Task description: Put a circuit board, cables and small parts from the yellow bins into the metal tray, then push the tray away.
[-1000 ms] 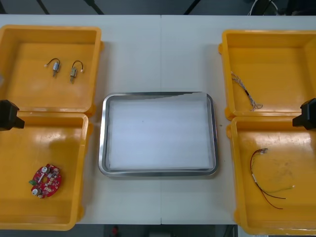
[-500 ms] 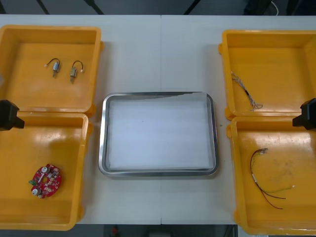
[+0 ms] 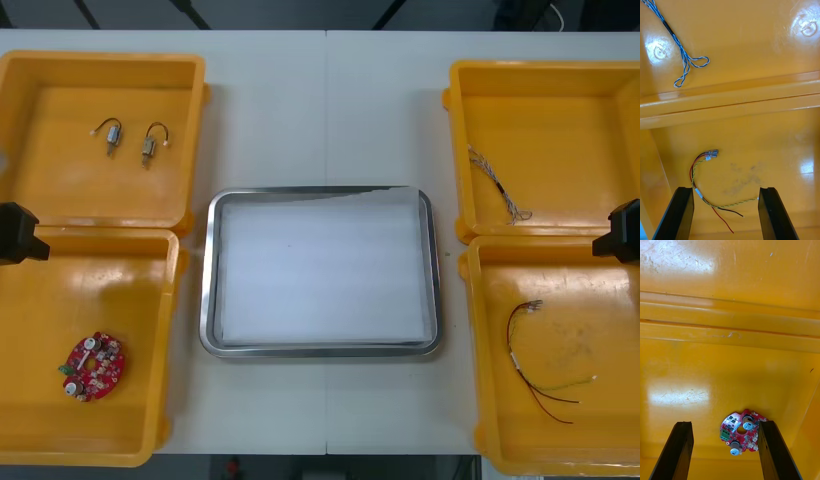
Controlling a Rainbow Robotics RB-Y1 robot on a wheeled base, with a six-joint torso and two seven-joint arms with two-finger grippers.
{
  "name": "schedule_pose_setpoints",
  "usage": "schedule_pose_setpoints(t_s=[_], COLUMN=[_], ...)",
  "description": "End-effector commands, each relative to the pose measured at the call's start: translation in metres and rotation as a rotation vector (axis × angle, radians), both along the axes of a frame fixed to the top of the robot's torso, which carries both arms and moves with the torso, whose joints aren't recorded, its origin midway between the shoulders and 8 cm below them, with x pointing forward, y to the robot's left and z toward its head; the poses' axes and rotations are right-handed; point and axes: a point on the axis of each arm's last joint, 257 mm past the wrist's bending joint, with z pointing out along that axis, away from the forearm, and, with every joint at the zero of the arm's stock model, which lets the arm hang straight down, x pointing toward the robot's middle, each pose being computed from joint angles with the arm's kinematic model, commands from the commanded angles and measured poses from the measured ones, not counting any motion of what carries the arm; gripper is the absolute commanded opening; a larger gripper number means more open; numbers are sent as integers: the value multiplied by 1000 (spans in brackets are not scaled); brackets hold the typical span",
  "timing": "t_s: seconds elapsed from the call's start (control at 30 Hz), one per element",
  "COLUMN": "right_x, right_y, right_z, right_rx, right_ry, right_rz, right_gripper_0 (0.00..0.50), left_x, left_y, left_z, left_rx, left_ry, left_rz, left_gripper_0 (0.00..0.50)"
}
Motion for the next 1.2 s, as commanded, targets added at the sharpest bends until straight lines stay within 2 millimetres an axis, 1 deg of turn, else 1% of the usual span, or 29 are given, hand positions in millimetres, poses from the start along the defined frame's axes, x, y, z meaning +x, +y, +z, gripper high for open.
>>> schedule_pose_setpoints(t_s=[0.03, 1.2], right_x=[-3, -3], right_y=[-14, -14], right_z=[15, 15], right_rx=[-35, -35], right_ry=[-28, -28], right_rz=[-13, -13], right_gripper_0=[500, 500], left_x=[9, 9], left_y=[-14, -14], left_z=[13, 13], left_rx=[18, 18], left_ry=[-41, -41], left_rz=[-101, -101], left_gripper_0=[500, 500])
